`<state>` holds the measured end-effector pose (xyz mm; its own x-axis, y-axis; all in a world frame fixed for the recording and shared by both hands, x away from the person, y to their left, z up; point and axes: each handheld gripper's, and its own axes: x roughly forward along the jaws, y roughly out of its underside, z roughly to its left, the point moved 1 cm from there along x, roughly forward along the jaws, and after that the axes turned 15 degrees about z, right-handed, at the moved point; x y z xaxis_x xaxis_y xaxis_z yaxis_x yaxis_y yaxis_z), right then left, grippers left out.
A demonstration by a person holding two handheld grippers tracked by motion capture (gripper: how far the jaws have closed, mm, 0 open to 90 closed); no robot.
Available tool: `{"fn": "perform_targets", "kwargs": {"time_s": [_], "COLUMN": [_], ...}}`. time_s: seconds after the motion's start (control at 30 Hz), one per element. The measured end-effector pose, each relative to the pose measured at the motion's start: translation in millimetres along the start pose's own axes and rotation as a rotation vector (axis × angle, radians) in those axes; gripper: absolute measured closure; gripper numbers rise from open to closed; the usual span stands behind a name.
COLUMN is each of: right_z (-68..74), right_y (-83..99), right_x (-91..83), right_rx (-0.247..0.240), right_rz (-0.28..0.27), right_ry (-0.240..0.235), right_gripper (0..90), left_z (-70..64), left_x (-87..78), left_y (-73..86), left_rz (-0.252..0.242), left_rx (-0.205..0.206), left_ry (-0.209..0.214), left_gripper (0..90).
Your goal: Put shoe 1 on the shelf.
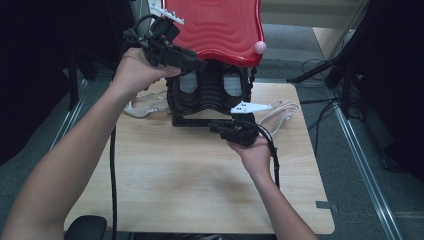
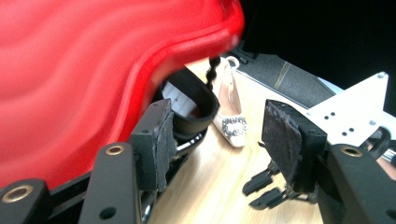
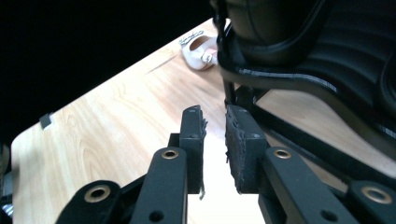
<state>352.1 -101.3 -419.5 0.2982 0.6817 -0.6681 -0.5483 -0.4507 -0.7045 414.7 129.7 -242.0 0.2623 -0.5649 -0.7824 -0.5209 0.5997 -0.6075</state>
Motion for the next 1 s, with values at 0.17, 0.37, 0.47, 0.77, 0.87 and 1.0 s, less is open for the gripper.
{"fn": "perform_targets", "kwargs": {"time_s": [0.17,0.37,0.47,0.77,0.87,1.0], "right_z": [2.0,-0.5,-4.6,-6.1,-9.7,-14.2], "right_y": [16.8,38.3,46.6,69.4,73.7,79.2], "right_x": [-7.0,-13.5,-13.9,-16.0,-17.0,-17.2], "right_rx": [-0.003,0.006,0.041,0.05,0.071,0.084], "right_rz": [0.006,0.002,0.017,0.042,0.046,0.054], "right_ry": [-0.029,-0.033,-0.033,0.04,0.034,0.017], "right_gripper": [73.3,69.1,65.6,58.3,50.2,41.5], "left_z": [-5.8,-10.9,-12.3,-10.6,-10.5,-10.0], "left_x": [5.4,15.3,20.3,39.7,43.3,52.5], "left_y": [15.8,38.4,49.3,87.6,95.4,116.1], "left_rz": [0.002,-0.007,-0.006,-0.014,-0.007,0.01], "left_rx": [0.004,0.014,0.013,-0.046,-0.05,-0.06], "left_ry": [0.028,0.041,0.037,0.086,0.077,0.078], "left_gripper": [43.0,42.4,42.0,41.7,41.6,41.3]}}
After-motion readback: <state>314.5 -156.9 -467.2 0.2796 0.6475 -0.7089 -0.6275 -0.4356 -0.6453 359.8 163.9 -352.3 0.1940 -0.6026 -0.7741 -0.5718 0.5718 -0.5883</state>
